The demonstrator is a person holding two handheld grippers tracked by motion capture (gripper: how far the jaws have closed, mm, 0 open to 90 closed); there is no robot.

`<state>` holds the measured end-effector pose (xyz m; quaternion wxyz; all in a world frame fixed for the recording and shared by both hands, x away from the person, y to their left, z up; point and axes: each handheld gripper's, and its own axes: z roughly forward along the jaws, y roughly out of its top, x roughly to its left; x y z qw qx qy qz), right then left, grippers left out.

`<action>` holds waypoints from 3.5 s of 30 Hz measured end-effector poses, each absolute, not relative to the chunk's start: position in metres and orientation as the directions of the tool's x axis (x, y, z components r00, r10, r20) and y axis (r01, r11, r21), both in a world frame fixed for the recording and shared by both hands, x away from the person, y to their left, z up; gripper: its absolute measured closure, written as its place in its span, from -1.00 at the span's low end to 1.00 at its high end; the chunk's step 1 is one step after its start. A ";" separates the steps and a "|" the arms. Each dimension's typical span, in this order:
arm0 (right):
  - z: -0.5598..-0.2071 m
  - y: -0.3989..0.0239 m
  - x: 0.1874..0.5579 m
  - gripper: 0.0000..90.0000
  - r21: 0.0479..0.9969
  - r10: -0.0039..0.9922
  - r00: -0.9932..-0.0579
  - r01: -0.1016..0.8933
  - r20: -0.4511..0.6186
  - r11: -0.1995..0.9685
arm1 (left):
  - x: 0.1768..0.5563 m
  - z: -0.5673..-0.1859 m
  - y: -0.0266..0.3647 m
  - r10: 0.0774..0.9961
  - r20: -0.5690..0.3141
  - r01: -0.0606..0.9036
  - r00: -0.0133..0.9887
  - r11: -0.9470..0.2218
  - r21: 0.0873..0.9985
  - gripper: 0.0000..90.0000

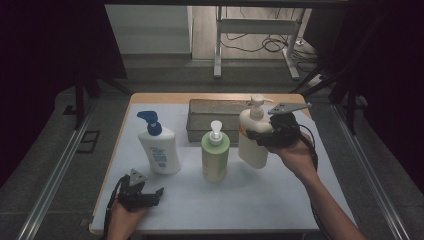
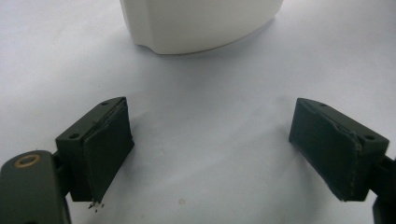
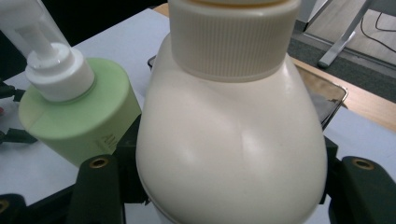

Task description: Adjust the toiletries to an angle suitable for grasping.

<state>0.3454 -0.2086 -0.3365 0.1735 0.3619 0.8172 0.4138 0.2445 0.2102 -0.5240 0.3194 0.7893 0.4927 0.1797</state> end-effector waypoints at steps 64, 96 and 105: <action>-0.316 -0.151 0.448 -0.19 0.848 0.770 -0.639 0.401 -0.012 0.346 | 0.245 -0.524 0.210 0.893 -0.030 0.662 0.450 -0.310 0.683 -0.72; -0.349 -0.107 0.484 -0.19 0.851 0.769 -0.638 0.384 -0.035 0.358 | 0.245 -0.524 0.210 0.892 -0.033 0.665 0.451 -0.311 0.679 -0.72; -0.361 -0.097 0.485 -0.19 0.846 0.755 -0.655 0.381 -0.037 0.373 | 0.245 -0.524 0.210 0.892 -0.033 0.665 0.451 -0.311 0.679 -0.72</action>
